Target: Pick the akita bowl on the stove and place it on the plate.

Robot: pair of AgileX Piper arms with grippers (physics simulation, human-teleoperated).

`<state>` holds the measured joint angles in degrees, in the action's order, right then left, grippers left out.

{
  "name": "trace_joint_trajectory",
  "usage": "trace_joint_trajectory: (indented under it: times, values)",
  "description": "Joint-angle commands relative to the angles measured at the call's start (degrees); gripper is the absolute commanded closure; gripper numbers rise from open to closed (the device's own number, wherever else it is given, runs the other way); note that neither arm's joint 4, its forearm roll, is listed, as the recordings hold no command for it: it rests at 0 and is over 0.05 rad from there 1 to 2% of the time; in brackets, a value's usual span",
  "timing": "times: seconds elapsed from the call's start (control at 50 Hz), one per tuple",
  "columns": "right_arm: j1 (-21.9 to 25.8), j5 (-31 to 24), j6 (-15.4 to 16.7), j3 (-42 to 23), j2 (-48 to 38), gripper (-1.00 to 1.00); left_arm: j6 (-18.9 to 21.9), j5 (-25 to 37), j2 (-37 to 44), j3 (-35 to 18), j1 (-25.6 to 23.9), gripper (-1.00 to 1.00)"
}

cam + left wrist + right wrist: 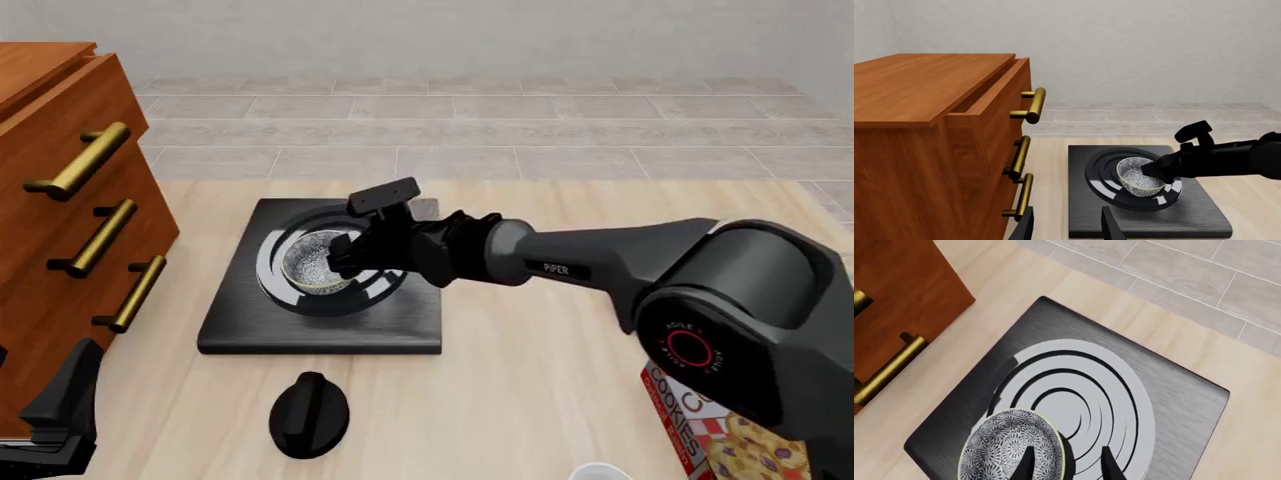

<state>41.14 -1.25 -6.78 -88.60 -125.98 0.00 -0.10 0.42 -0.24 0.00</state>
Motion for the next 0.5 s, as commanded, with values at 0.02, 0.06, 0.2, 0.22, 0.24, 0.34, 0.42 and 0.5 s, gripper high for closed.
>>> trace_joint_trajectory:
  times: [0.02,0.06,0.2,0.22,0.24,0.34,0.42,0.5]
  values:
    - [0.5,0.2,-0.2,0.8,-1.8,-1.0,0.0,0.0,0.0,0.0,0.0,-1.0]
    - [0.5,0.4,-0.3,0.9,-1.8,-1.0,0.0,0.0,0.0,0.0,0.0,-1.0]
    - [0.3,0.7,-0.5,1.4,-2.1,-1.0,0.0,0.0,0.0,0.0,0.0,-1.0]
    - [0.7,1.0,-1.2,1.8,-1.9,-1.0,0.0,0.0,0.0,0.0,0.0,-1.0]
    - [0.7,1.0,-1.2,1.8,-1.9,-1.0,0.0,0.0,0.0,0.0,0.0,-1.0]
    - [0.4,1.3,-1.1,2.2,-1.5,1.0,0.0,0.0,0.0,0.0,0.0,-1.0]
    - [0.7,1.3,-1.2,2.6,-0.8,1.0,0.0,0.0,0.0,0.0,0.0,-1.0]
    - [0.8,1.0,-1.0,2.7,0.0,1.0,0.0,0.0,0.0,0.0,0.0,-1.0]
